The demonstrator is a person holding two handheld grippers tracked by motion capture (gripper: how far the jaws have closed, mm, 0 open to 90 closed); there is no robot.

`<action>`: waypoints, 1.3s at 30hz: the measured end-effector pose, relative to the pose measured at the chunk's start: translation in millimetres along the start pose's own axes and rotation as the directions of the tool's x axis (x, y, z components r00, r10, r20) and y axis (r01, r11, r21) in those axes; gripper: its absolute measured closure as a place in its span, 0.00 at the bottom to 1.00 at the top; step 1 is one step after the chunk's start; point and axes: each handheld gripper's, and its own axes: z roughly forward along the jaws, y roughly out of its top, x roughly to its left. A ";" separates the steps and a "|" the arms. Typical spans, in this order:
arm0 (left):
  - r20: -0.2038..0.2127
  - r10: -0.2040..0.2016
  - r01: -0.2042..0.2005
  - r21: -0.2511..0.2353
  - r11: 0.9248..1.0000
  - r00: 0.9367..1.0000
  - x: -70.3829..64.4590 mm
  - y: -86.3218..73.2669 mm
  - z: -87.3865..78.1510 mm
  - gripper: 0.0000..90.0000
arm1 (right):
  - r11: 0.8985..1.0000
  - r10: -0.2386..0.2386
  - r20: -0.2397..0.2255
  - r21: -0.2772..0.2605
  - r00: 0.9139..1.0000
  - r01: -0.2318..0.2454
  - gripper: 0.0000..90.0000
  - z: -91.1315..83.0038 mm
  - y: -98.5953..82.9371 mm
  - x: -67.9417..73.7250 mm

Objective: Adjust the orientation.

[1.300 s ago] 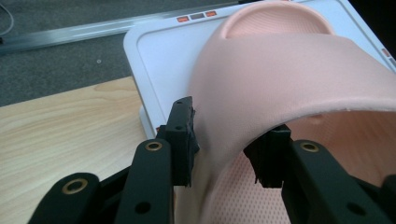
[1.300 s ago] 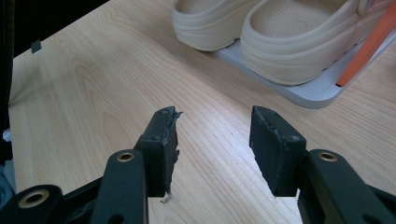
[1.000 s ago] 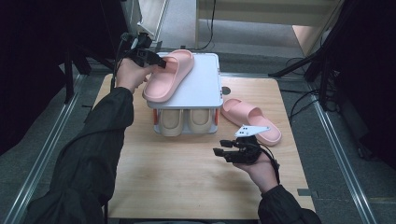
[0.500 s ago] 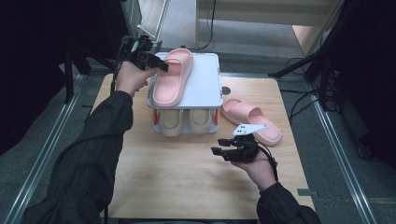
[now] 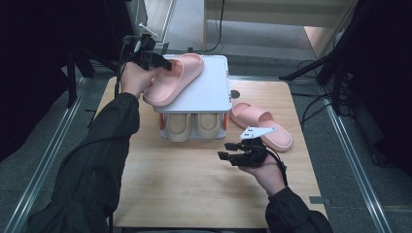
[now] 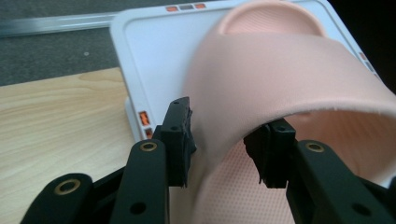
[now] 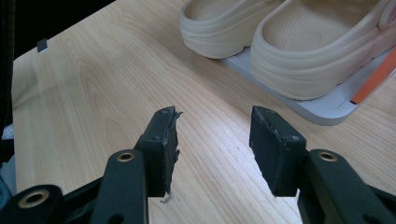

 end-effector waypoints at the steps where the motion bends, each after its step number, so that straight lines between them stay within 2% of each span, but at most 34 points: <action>1: -0.006 -0.006 0.006 -0.007 1.000 1.000 0.8 0.6 0.2 0.69 | 1.000 0.000 -0.001 -0.001 1.000 0.000 0.58 -0.1 -0.1 -0.3; 3: -0.025 -0.013 0.012 -0.021 1.000 1.000 4.0 2.3 0.5 0.69 | 1.000 -0.002 -0.002 -0.003 1.000 0.002 0.58 -0.7 -0.1 -1.1; 7: -0.034 -0.038 0.037 -0.035 0.999 0.999 9.9 6.0 1.2 0.69 | 1.000 0.002 0.001 -0.008 1.000 -0.002 0.58 -2.1 -0.3 -1.8; 10: -0.057 -0.028 0.027 -0.027 0.999 0.998 11.7 6.8 -0.3 0.69 | 1.000 0.005 0.002 -0.006 1.000 -0.005 0.58 -2.7 -0.5 -1.9; 13: -0.045 -0.039 0.038 -0.033 0.999 0.998 10.3 5.3 -1.1 0.68 | 1.000 0.005 0.003 -0.005 1.000 -0.005 0.58 -2.6 -0.5 -1.9; 16: -0.006 -0.036 0.036 -0.023 0.999 0.999 9.2 3.3 -3.9 0.67 | 1.000 0.004 0.002 -0.004 1.000 -0.004 0.58 -1.7 -0.4 -1.5; 19: -0.003 -0.014 0.014 -0.010 1.000 1.000 6.5 1.4 -5.6 0.67 | 1.000 -0.001 0.001 0.001 1.000 0.001 0.58 -0.6 -0.4 -0.9; 26: 0.008 0.009 -0.009 0.003 1.000 1.000 2.3 -1.4 -6.2 0.70 | 1.000 0.000 0.003 0.002 1.000 0.000 0.58 -0.1 -0.4 -0.7; 32: 0.003 0.039 -0.039 0.009 0.999 0.999 -3.1 -1.7 -4.8 0.70 | 1.000 0.001 0.002 0.002 1.000 -0.001 0.58 -0.3 -0.4 -1.1; 35: 0.015 0.033 -0.033 0.009 0.999 0.999 -2.3 -1.7 -5.3 0.68 | 1.000 0.000 0.004 0.001 1.000 0.000 0.58 -0.9 -0.4 -1.4; 39: 0.005 0.064 -0.064 -0.007 0.998 0.998 -5.2 -3.4 -12.3 0.64 | 1.000 0.004 0.007 -0.006 1.000 -0.004 0.58 -2.2 -0.5 -2.3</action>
